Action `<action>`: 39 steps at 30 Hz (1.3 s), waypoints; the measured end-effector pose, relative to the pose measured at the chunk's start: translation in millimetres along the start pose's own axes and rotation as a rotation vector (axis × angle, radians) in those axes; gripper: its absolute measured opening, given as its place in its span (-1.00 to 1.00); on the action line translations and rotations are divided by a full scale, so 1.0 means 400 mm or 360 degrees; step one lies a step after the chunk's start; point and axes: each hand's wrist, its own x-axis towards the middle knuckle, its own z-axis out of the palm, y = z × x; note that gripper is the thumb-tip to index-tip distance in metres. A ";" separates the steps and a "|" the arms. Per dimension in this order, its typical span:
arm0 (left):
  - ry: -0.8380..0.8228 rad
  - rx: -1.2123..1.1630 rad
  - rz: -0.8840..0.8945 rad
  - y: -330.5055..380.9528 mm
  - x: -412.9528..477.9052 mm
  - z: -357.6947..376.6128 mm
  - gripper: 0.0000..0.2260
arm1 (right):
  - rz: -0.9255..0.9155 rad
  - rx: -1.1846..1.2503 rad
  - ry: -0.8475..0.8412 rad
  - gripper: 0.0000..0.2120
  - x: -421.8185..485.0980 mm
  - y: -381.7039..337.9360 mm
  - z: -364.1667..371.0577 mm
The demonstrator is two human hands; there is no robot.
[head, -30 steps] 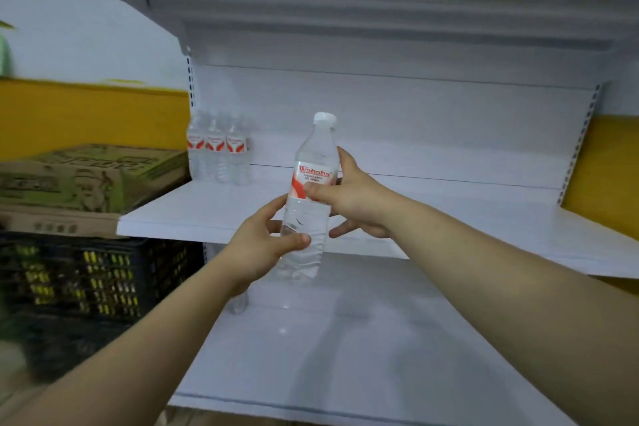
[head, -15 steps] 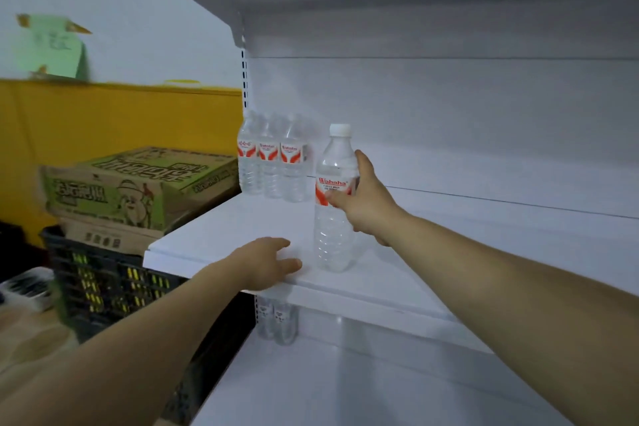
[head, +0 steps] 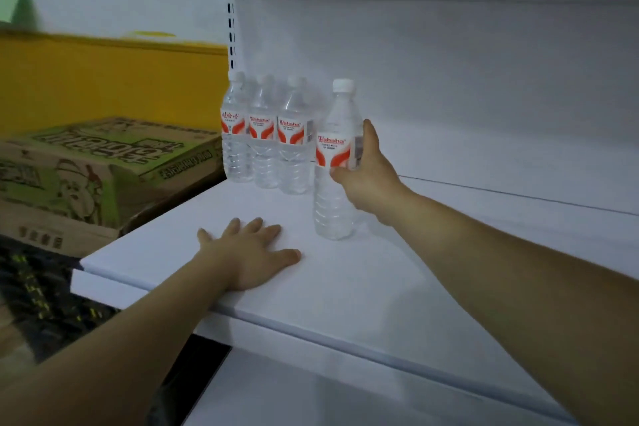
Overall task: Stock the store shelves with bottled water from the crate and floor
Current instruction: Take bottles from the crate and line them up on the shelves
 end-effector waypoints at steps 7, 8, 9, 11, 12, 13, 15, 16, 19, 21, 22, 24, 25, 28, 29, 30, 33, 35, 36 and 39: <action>0.0022 -0.0012 0.0030 -0.002 -0.001 -0.001 -0.32 | 0.0010 0.0160 -0.0050 -0.16 0.043 0.037 0.027; 0.0018 -0.0016 0.0026 -0.002 0.001 0.000 -0.32 | -0.0013 0.0158 -0.0043 -0.12 0.043 0.045 0.035; 0.0012 -0.0019 0.0022 -0.002 0.003 0.000 -0.32 | -0.0043 0.0129 -0.0019 -0.09 0.042 0.054 0.045; 0.0000 -0.0023 0.0020 -0.003 0.003 0.001 -0.32 | -0.0068 0.0075 0.0048 -0.07 0.045 0.074 0.061; 0.0001 -0.0023 0.0023 -0.004 0.002 0.002 -0.32 | -0.0063 0.0064 0.0074 -0.08 0.052 0.083 0.067; 0.0002 -0.0024 0.0027 -0.004 0.002 0.002 -0.32 | -0.0059 0.0052 0.0090 -0.09 0.062 0.090 0.073; -0.0001 -0.0028 0.0033 -0.005 0.001 0.001 -0.32 | -0.0048 0.0021 0.0116 -0.13 0.087 0.098 0.085; -0.0004 -0.0033 0.0036 -0.005 0.001 0.000 -0.32 | -0.0044 0.0011 0.0131 -0.17 0.101 0.102 0.092; -0.0010 -0.0042 0.0041 -0.007 0.002 0.000 -0.31 | -0.0052 -0.0029 0.0157 -0.22 0.140 0.112 0.116; 0.0002 -0.0038 0.0047 -0.008 0.004 0.001 -0.31 | -0.0046 -0.0055 0.0174 -0.20 0.167 0.119 0.130; 0.0012 -0.0040 0.0050 -0.008 0.005 0.002 -0.31 | -0.0043 -0.0058 0.0181 -0.20 0.180 0.123 0.136; 0.0023 -0.0052 0.0050 -0.009 0.006 0.004 -0.31 | -0.0042 -0.0053 0.0196 -0.19 0.204 0.131 0.149; 0.0024 -0.0061 0.0050 -0.010 0.007 0.005 -0.31 | -0.0040 -0.0053 0.0206 -0.20 0.216 0.135 0.155; 0.0026 -0.0081 0.0056 -0.012 0.008 0.008 -0.30 | -0.0011 -0.0035 0.0250 -0.22 0.243 0.146 0.169; 0.0032 -0.0083 0.0059 -0.013 0.007 0.009 -0.30 | -0.0003 -0.0026 0.0267 -0.23 0.248 0.150 0.173; 0.0040 -0.0085 0.0062 -0.014 0.008 0.009 -0.30 | 0.0003 -0.0021 0.0283 -0.23 0.252 0.153 0.177; 0.0043 -0.0099 0.0060 -0.016 0.009 0.008 -0.30 | 0.0036 -0.0035 0.0337 -0.25 0.258 0.156 0.187; 0.0038 -0.0110 0.0052 -0.015 0.010 0.008 -0.30 | 0.0091 -0.0044 0.0346 -0.27 0.255 0.152 0.187; 0.0041 -0.0120 0.0046 -0.014 0.009 0.009 -0.31 | 0.0122 -0.0057 0.0321 -0.28 0.251 0.148 0.184; 0.0071 -0.0163 0.0039 -0.009 0.004 0.005 -0.33 | 0.0259 -0.0240 0.0138 -0.26 0.210 0.127 0.156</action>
